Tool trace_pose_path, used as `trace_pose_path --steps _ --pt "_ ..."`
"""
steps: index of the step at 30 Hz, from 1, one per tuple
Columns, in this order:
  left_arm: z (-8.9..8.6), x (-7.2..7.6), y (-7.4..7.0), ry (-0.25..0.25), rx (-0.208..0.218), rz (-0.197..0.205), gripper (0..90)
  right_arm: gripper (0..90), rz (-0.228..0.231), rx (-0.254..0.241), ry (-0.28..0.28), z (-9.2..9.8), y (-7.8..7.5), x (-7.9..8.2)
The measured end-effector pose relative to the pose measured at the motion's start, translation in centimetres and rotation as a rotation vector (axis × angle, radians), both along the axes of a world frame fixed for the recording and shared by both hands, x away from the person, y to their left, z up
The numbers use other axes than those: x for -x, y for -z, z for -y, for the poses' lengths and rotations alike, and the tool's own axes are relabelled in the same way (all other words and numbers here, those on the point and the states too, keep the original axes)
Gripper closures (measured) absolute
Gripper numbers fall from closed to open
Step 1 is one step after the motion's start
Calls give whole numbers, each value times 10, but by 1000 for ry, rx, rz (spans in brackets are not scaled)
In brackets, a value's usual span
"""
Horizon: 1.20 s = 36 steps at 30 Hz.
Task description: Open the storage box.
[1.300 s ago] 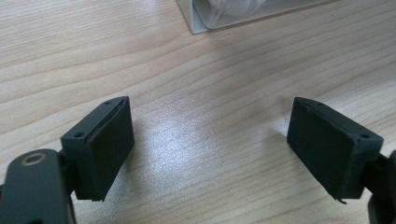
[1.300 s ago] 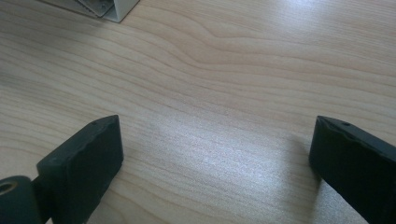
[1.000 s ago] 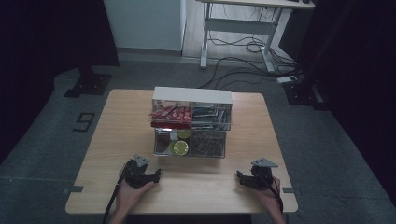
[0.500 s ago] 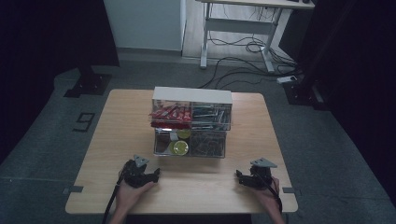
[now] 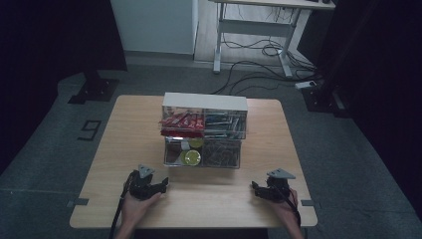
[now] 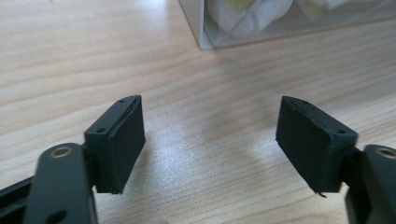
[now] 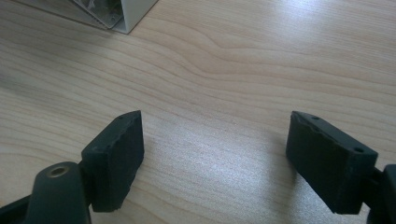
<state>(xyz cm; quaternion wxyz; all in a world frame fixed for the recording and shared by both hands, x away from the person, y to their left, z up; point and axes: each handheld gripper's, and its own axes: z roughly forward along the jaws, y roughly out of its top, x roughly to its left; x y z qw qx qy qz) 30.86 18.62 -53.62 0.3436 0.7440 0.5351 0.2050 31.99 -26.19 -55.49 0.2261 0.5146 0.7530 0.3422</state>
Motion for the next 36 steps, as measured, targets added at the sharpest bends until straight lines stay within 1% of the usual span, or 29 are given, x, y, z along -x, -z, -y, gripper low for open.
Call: trace_pose_path --steps 1,5,8,10,11,15,16,17,18,20,24,27,28,29,31,32,33,34,35,36 --pt "-1 1 -3 -5 7 15 264 199 -1 -1 1 0 0 0" --pt "-5 3 -10 -10 31 43 296 201 0 0 -1 0 0 0" --pt "-6 3 -12 -10 37 46 320 202 0 0 -3 0 0 0" --pt "-8 3 -15 -3 63 43 334 203 1 0 -4 1 0 0" --pt "-8 4 -16 -2 66 44 342 204 1 0 -4 1 0 0" --pt "-9 5 -22 -5 71 48 399 210 3 -1 -7 1 0 0" --pt "-10 5 -27 -12 74 47 417 212 3 -1 -8 2 0 0" --pt "-10 5 -27 -12 74 47 435 212 3 -1 -8 2 0 0" --pt "-11 4 -34 -15 76 54 459 216 4 -1 -6 2 0 0" --pt "-10 4 -37 -15 78 59 492 216 4 -1 -5 2 0 0" --pt "-10 5 -51 4 86 87 540 218 4 -1 -2 2 0 0" --pt "-8 6 -59 16 72 105 581 218 4 -2 -2 2 0 0" --pt "-8 6 -59 16 72 105 589 218 4 -2 -2 2 0 0" --pt "-8 6 -64 22 77 112 601 218 4 -2 -2 2 0 0" --pt "-7 6 -66 25 77 113 612 219 4 -2 -1 2 0 0" --pt "-7 6 -67 26 79 112 647 221 4 -2 0 2 0 0" --pt "-6 7 -72 29 72 120 665 221 4 -2 0 2 0 0" --pt "-6 7 -72 29 72 120 682 221 4 -2 0 2 0 0" --pt "-6 7 -75 33 71 120 682 222 4 -2 0 2 0 0" --pt "-5 7 -79 40 77 122 711 222 5 -2 1 2 0 0"
